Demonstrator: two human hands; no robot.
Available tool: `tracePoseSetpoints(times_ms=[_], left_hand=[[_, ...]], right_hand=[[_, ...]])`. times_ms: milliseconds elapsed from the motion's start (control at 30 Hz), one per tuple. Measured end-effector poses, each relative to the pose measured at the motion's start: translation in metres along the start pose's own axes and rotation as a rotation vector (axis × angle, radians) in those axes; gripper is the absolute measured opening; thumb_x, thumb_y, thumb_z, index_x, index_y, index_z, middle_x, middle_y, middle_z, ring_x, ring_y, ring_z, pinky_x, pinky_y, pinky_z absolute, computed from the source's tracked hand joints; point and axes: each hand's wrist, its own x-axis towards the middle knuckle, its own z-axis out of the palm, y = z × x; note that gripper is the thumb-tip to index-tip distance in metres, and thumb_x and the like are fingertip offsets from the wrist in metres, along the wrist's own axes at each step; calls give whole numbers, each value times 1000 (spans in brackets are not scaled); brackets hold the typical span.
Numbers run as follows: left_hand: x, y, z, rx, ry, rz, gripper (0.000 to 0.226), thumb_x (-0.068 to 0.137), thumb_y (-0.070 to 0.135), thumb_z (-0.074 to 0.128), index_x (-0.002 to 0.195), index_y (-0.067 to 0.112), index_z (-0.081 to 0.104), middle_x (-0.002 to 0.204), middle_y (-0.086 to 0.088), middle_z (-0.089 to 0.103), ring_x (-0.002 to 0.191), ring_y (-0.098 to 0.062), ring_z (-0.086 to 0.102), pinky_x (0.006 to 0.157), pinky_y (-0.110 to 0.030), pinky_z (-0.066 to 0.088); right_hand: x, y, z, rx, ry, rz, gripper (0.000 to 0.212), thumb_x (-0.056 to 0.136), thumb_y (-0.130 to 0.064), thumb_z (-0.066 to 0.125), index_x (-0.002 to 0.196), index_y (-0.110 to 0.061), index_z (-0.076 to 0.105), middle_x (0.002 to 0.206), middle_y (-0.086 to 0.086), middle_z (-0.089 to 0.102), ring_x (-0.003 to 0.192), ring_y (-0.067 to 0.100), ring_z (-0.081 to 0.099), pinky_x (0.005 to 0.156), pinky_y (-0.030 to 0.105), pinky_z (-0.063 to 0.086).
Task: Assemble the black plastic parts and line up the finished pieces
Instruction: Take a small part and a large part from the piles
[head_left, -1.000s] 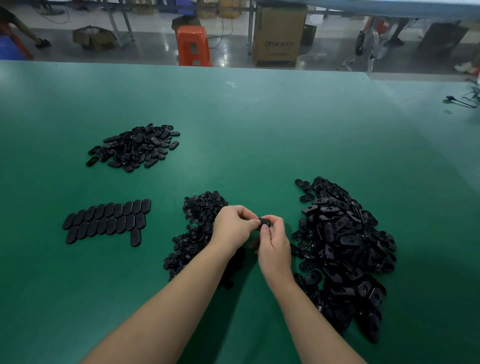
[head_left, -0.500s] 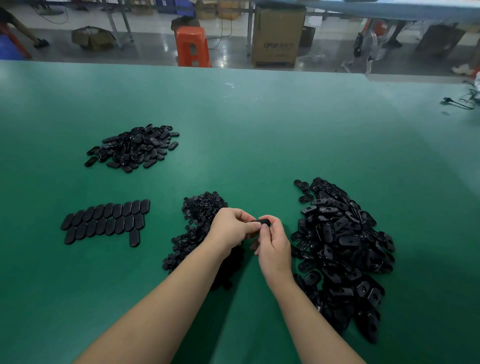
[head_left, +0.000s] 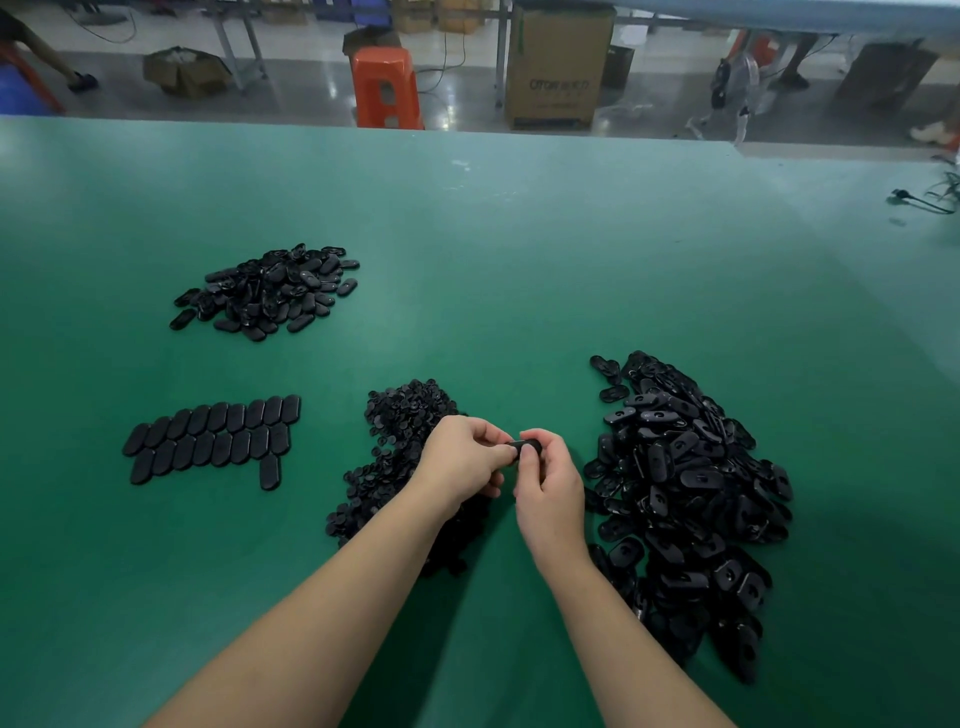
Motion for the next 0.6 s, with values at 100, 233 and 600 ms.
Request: tracePoseSetpoints(times_ms=[100,233,600], left_hand=[[1,-1,1,43,26,10,5,84,7,74,81,7,71,64,-8,67,45,-16,56,49,-30,53],[3,2,6,143,61,30,7,80,17,75,78,15,69,63,4,65,39,-15,56,45,-22,43],[-3,2,0,238,4,116,8,90,16,69,84,21,69,77,1,73,54,-18,71,55,-26,52]], right_hand=[[1,3,0,1,-12,7,14,104,-19,51,104,-29,60,94,-9,67,84,15,62,80,39,53],[1,5,0,21,1,5,15,105,-18,50,103,-30,60,98,-10,68,92,12,64,84,36,53],[2,4,0,-4,-7,-17,19,104,-22,52,94,-39,52,91,-12,65,84,0,61,67,15,45]])
